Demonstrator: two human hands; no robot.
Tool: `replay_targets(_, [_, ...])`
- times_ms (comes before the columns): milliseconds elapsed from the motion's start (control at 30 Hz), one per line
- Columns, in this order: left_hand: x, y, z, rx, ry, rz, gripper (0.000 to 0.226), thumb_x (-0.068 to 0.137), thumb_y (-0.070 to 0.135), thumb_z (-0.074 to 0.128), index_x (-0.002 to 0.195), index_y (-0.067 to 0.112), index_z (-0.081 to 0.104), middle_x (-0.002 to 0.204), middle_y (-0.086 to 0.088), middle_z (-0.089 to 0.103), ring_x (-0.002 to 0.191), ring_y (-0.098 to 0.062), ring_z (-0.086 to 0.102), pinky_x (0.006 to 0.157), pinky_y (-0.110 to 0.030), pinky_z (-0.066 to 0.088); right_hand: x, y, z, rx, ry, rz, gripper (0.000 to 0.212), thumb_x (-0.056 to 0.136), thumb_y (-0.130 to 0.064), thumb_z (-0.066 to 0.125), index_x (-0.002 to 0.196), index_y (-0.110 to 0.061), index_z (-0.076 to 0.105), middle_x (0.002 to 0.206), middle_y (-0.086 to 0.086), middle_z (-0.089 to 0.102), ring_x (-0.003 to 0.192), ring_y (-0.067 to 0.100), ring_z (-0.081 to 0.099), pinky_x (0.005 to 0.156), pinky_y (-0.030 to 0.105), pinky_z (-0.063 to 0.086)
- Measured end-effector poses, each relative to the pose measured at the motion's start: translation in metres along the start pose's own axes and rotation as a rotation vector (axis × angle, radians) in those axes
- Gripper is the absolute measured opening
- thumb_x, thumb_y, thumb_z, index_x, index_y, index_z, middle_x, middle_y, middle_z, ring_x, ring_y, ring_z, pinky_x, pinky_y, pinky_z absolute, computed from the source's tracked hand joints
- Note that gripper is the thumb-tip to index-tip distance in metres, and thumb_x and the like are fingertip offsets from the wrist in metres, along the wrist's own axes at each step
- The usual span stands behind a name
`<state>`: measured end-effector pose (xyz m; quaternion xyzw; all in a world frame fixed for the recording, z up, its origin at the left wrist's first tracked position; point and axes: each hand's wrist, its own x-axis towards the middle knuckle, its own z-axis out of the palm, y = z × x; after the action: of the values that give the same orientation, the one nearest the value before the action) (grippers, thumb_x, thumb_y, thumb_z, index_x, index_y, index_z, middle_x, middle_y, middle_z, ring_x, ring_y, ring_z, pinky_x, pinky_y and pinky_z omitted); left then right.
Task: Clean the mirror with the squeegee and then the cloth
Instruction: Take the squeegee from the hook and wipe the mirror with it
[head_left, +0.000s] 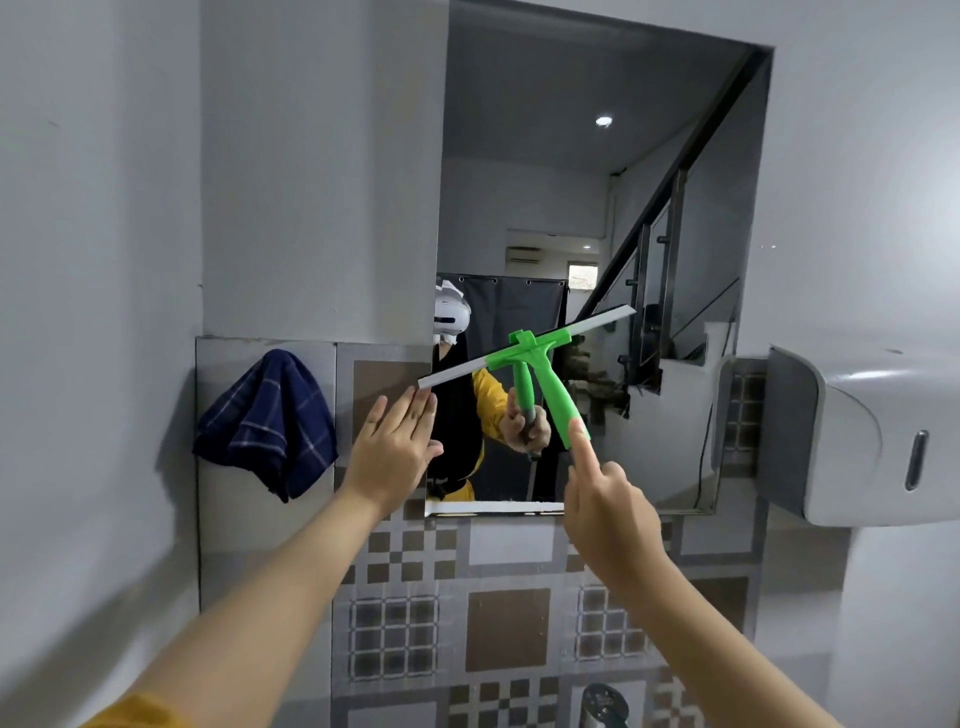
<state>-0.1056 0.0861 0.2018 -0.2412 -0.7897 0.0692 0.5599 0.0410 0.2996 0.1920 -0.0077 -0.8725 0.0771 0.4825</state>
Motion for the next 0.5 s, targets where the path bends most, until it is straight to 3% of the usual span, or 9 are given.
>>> replay_targets(67, [-0.004,0.001,0.000,-0.012,-0.004,0.004,0.068,0.075,0.041,0.070,0.127,0.002,0.051,0.127,-0.014,0.059,0.122,-0.027,0.051,0.101,-0.047,0.036,0.002,0.013,-0.001,-0.026,-0.007,-0.041,0.069,0.070,0.007,0.074,0.133,-0.003,0.047,0.048,0.001,0.031,0.029,0.009,0.015,0.030,0.010,0.008])
replay_targets(233, [-0.012,0.004,0.001,0.051,-0.019,0.046,0.068,0.078,0.049,0.060,0.128,0.003,0.052,0.127,-0.012,0.058,0.123,-0.025,0.050,0.101,-0.046,0.037,0.004,0.035,0.001,-0.013,-0.017,-0.113,0.080,0.068,0.007,0.075,0.135,-0.008,0.034,0.047,0.005,0.038,0.028,0.011,0.019,0.021,0.020,0.028])
replay_targets(500, [-0.026,0.020,0.007,0.054,-0.103,-0.073,0.058,0.097,0.046,0.022,0.130,0.006,0.048,0.136,-0.011,0.050,0.127,-0.023,0.047,0.103,-0.047,0.034,0.004,0.040,0.008,0.060,-0.002,-0.173,0.074,0.070,0.003,0.075,0.133,-0.007,0.037,0.052,0.002,0.029,0.036,0.005,0.006,0.037,0.008,0.006])
